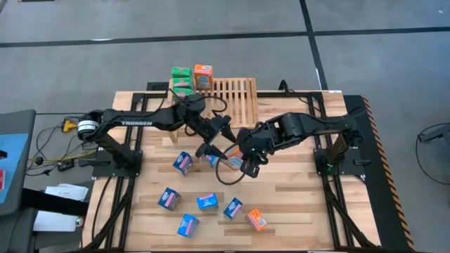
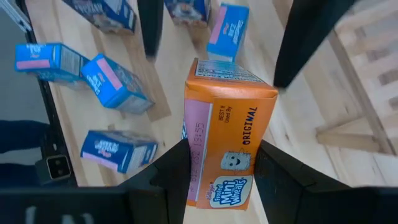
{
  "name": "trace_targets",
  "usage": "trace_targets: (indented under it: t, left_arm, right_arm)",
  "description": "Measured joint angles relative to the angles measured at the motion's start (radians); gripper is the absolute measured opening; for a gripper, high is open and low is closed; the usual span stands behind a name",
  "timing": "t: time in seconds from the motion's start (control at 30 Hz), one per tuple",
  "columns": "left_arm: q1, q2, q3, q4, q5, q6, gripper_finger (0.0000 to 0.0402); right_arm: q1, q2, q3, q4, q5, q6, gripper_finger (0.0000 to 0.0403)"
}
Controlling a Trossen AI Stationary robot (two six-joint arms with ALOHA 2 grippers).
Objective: Stack cereal on shelf
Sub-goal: Put the right orange cereal box on the shelf aligned with the other orange cereal box
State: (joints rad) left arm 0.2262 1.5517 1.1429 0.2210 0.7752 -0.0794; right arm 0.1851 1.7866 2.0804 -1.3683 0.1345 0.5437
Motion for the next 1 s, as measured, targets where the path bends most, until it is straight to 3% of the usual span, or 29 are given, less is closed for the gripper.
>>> trace_targets:
  t: [0.27, 0.7, 1.0]
  left_arm:
    - [-0.017, 0.021, 0.008, 0.011, 0.014, -0.01, 0.0348]
    - [-0.016, 0.02, 0.008, -0.027, -0.004, -0.013, 0.0211]
    - [-0.015, 0.021, 0.008, -0.042, -0.003, -0.011, 0.0178]
  right_arm:
    - [-0.037, 0.0, 0.0, 0.044, 0.003, -0.04, 0.018]
    - [-0.036, 0.0, 0.0, 0.088, -0.002, -0.074, 0.018]
    - [-0.037, 0.0, 0.0, 0.091, -0.006, -0.08, 0.0182]
